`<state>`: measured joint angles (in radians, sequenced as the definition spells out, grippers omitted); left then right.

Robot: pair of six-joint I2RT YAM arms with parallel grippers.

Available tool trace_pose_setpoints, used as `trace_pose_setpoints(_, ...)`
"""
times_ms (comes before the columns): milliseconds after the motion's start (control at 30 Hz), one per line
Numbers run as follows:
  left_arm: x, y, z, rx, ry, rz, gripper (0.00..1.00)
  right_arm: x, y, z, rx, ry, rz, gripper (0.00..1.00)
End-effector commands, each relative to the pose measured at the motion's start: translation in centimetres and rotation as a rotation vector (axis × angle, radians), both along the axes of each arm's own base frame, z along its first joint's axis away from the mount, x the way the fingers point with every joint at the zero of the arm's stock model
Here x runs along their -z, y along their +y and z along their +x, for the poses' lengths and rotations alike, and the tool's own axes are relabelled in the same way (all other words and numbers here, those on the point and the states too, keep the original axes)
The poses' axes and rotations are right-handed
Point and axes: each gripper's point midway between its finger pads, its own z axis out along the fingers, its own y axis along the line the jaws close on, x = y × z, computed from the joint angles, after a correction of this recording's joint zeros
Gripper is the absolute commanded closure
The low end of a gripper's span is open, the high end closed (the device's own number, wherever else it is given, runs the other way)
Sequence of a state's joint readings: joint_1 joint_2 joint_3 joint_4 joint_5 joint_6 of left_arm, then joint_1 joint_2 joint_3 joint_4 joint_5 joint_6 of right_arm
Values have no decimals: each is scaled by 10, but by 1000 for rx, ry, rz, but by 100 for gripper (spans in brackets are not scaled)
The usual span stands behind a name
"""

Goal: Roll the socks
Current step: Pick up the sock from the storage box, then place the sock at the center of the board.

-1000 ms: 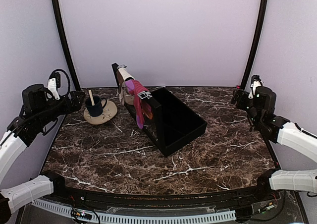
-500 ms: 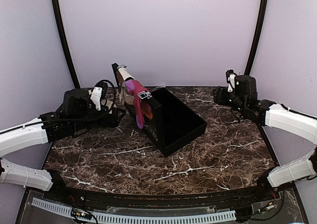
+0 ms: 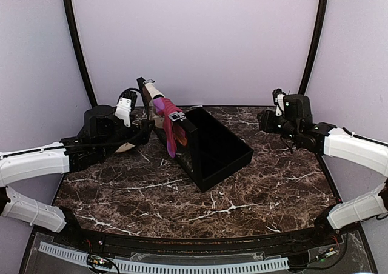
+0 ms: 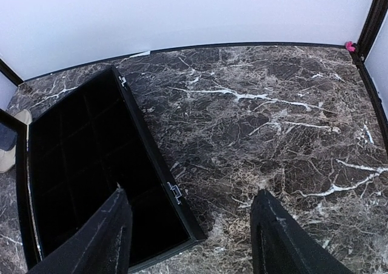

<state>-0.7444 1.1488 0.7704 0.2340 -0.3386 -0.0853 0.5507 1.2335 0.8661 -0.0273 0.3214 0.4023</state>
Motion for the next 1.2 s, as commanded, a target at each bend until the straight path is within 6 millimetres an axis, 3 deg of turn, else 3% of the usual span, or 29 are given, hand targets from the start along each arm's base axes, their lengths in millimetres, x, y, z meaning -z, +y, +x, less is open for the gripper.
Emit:
trace_pose_setpoints(0,-12,-10,15,-5,-75,34,19,-20,5,3,-2,-41,26,39)
trace_pose_setpoints(267,-24,5,34,-153,-182,39,20,-27,10,3,-20,-47,27,38)
trace_pose_setpoints(433,-29,-1,43,-164,-225,62,25,-29,12,5,-24,-47,20,39)
trace_pose_setpoints(500,-29,-3,47,-167,-235,70,37,-31,12,5,-23,-51,17,39)
trace_pose_setpoints(667,-33,-2,47,-180,-251,70,82,-34,13,6,-23,-54,7,39)
trace_pose_setpoints(767,-39,6,45,-208,-266,68,93,-34,15,7,-29,-55,4,39)
trace_pose_setpoints(833,-46,12,41,-223,-283,56,99,-36,17,8,-35,-54,2,39)
trace_pose_setpoints(967,-71,23,32,-242,-324,29,100,-40,21,10,-45,-62,-1,39)
trace_pose_setpoints(1167,-133,36,15,-260,-432,-15,100,-46,24,11,-52,-76,-6,39)
